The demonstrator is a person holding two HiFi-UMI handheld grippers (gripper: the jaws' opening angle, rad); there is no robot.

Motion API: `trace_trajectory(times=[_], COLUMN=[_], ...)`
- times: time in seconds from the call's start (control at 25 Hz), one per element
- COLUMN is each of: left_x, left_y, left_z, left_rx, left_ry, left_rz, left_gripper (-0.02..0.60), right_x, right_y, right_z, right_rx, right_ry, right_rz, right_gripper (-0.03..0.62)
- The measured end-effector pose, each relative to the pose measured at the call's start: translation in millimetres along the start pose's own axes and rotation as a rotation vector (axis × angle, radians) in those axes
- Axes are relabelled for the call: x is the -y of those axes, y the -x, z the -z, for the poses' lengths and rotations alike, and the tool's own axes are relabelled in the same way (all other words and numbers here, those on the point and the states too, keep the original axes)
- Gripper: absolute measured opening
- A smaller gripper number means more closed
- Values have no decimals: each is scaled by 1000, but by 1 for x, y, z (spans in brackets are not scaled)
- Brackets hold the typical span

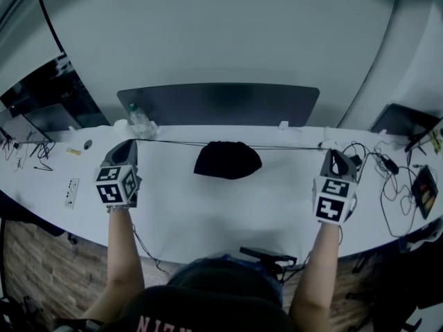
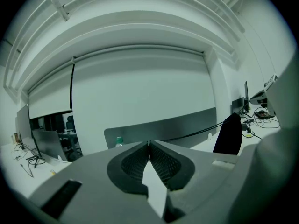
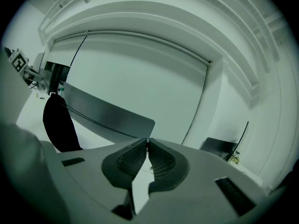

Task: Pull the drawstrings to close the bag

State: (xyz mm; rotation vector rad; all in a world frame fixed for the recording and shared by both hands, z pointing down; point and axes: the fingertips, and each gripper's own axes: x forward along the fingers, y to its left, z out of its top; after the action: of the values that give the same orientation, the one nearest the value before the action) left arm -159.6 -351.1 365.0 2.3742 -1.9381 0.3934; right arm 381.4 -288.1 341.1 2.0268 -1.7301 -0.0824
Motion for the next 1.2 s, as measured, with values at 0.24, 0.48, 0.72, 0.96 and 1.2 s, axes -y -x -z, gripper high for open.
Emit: trace_trajectory(times=[0.24, 0.48, 0.72, 0.96, 1.2], left_x=[7, 25, 52, 69, 87], left_y=[-7, -33, -43, -29, -16], left_z=[-29, -54, -57, -57, -75], left_rx=[45, 39, 37, 74, 166], left_ry=[-32, -34, -23, 13, 40], left_rz=[-18, -29, 16, 46, 71], left_gripper=[11, 12, 12, 12, 12], right_x=[-2, -16, -49, -80, -94], right_y=[-5, -27, -35, -15, 3], right_z=[-24, -55, -64, -71, -92], right_rx=[27, 31, 34, 111, 228], right_ry=[2, -69, -95, -140, -166], right_rz=[-23, -50, -122, -201, -243], right_gripper=[8, 8, 9, 9, 9])
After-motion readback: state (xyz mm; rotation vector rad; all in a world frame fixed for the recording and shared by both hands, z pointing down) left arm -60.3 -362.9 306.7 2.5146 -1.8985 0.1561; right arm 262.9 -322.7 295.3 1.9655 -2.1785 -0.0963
